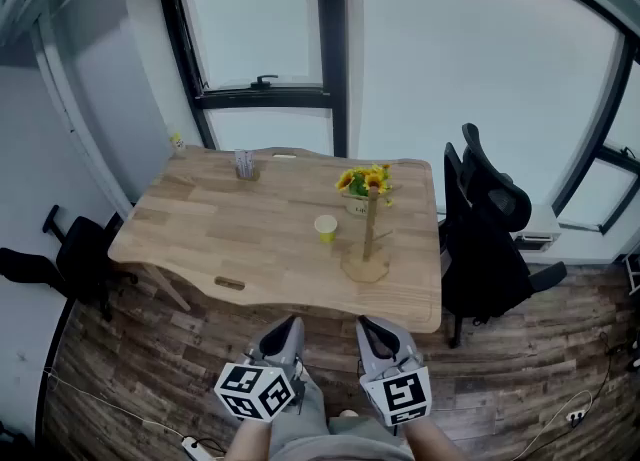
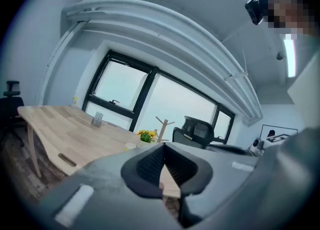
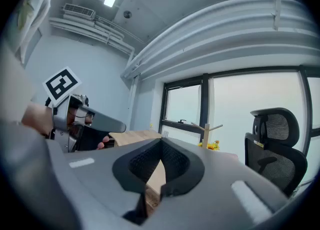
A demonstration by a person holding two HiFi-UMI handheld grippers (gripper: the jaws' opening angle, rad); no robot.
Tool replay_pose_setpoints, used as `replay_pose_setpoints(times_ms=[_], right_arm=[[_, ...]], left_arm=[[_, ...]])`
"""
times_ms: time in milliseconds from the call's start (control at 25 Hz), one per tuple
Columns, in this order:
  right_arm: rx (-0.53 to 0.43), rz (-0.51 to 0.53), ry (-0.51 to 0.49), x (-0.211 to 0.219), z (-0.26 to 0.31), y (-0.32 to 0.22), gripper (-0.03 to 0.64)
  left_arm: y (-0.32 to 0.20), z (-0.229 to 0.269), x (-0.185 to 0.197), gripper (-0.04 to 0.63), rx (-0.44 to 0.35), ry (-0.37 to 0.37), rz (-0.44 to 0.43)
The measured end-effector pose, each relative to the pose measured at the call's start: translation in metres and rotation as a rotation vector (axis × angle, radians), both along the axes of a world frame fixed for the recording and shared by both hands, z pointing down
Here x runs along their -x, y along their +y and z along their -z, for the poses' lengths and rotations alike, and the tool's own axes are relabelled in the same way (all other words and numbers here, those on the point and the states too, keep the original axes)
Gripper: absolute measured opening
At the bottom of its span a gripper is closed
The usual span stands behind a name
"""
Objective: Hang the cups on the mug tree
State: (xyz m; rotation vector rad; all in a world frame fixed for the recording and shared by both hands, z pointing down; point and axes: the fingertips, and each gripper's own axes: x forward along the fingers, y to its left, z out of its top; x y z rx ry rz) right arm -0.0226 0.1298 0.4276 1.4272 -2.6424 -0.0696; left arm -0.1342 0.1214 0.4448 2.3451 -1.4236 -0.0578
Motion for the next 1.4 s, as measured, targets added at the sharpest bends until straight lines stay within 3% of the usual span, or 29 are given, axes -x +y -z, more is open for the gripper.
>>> replay_pose_setpoints(times_ms=[160, 360, 680, 760, 1000, 1160, 1400], right_arm=[[0.017, 0.005, -0.010, -0.004, 0.000, 0.007, -0.002], [0.013, -0.010, -0.032, -0.007, 0.001, 0.006, -0.002], [0.035, -0.014, -0.046, -0.013, -0.006, 0.004, -0.002], [0.048, -0.011, -0.042, -0.015, -0.008, 0.004, -0.002], [0.068, -0.002, -0.013, -0.023, -0.021, -0.005, -0.002], [0.081, -0.008, -0.005, -0.028, -0.024, -0.020, -0.002], [0.077, -0.022, 0.005, -0.036, -0.032, -0.052, -0.002]], left_arm=[[0.005, 0.005, -0.009, 0.002, -0.035, -0.079, -0.018], [0.004, 0.012, -0.019, 0.003, -0.063, -0.113, -0.055], [-0.019, 0.003, -0.020, 0.003, 0.003, -0.069, -0.041], [-0.026, -0.001, -0.022, 0.066, 0.020, -0.051, -0.048], [-0.052, -0.014, -0.028, 0.157, 0.046, -0.050, -0.057], [-0.072, -0.019, -0.028, 0.181, 0.069, -0.031, -0.065], [-0.110, -0.030, -0.020, 0.225, 0.117, 0.074, -0.041]])
